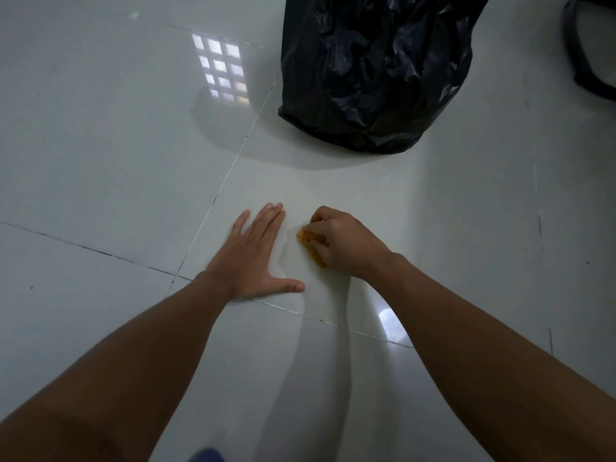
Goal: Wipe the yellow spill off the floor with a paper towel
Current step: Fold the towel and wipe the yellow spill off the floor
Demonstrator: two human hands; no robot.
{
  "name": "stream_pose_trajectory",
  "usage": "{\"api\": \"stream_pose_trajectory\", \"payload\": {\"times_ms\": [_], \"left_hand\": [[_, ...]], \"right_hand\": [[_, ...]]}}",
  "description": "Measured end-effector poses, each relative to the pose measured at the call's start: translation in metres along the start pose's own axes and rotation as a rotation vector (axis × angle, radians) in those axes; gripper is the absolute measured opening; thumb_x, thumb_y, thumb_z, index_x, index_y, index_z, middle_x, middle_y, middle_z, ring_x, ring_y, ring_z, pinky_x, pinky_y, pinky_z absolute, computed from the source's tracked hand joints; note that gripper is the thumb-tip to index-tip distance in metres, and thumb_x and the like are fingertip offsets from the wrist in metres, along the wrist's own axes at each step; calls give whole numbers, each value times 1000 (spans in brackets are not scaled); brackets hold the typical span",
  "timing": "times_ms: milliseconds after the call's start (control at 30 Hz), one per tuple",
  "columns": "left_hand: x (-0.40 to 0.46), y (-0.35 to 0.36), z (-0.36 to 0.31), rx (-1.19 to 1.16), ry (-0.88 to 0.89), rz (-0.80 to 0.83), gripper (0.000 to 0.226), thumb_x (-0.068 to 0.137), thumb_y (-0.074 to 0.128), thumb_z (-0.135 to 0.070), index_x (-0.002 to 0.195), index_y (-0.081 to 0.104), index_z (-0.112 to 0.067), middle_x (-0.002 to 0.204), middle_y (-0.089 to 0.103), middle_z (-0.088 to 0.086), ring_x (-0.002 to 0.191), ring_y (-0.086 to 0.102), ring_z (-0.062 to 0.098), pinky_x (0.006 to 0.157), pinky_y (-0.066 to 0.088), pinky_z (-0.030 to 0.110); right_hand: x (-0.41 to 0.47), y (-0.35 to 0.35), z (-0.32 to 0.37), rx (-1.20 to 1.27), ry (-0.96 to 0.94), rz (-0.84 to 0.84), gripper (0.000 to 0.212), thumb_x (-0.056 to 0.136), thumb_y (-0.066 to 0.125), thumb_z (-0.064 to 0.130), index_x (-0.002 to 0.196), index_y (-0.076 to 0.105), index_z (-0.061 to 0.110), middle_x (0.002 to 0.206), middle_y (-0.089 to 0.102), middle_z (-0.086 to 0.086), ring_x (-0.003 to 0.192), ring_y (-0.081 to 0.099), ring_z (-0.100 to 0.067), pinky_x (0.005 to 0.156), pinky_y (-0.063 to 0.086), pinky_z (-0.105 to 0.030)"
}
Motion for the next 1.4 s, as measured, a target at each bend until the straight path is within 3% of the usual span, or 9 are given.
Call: {"api": "stream_pose_trajectory", "payload": {"times_ms": [200,333,467,767,867,933,1067,1267,1400], "left_hand": [[0,0,1,14,-7,15,137,65,33,-101,159,0,-8,170,-4,2,155,-11,12,126,0,48],[0,0,0,10,-15,6,136,65,36,-99,159,2,-8,170,-2,1,155,-9,12,126,1,49],[1,-1,-1,10,-20,0,136,64,39,-99,159,4,-8,170,1,2,156,-7,12,126,3,49],[1,-1,-2,17,-19,14,135,64,36,-99,159,4,-8,170,0,2,155,-8,12,126,2,49],[0,-2,-2,14,-21,24,136,64,35,-100,159,3,-8,170,-2,1,155,-9,11,126,1,48],[1,-3,-2,13,-21,31,137,63,34,-100,159,1,-9,170,-3,2,155,-9,12,126,0,48],[0,-4,-2,-9,-7,74,140,61,38,-100,159,-7,-10,169,-11,1,154,-17,10,126,-3,49],[-5,-6,0,49,31,109,147,57,39,-103,158,-12,-9,168,-19,2,152,-25,11,126,-8,47],[-4,-5,-1,53,11,105,149,54,36,-104,158,-11,-9,168,-17,2,152,-24,11,125,-11,44]], "right_hand": [[-13,-15,0,12,-37,130,17,85,67,19,98,76,13,91,63,-3,78,60,-18,72,53,-35],[-11,-35,-18,44,109,-29,24,85,67,18,108,74,14,98,65,-2,82,57,-13,70,44,-16],[-7,-33,-32,125,300,-78,32,85,69,20,117,70,24,104,61,3,85,54,-11,74,44,-22],[-27,-15,-8,42,86,47,21,86,68,24,104,76,16,98,62,-2,79,58,-16,73,50,-29],[-33,-16,-6,41,39,104,21,86,69,23,105,76,16,97,63,-2,75,53,-10,67,41,-10],[-32,-22,-8,55,58,73,22,85,70,21,105,76,17,98,65,-1,76,51,-7,66,34,-5],[-27,-34,-11,110,101,-38,26,85,69,20,110,74,17,102,64,0,80,52,-7,72,42,-15],[-26,-7,11,58,-79,133,18,86,67,18,101,76,18,97,63,0,77,57,-12,72,50,-28],[-44,-2,4,28,-120,106,18,82,61,11,89,77,16,91,63,0,75,59,-17,68,52,-33]]}}
Point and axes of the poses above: each hand's wrist, its own x-axis towards the middle knuckle, its own y-axis out of the palm, z = x × y, the point moved 2 cm from there along x, towards the middle knuckle
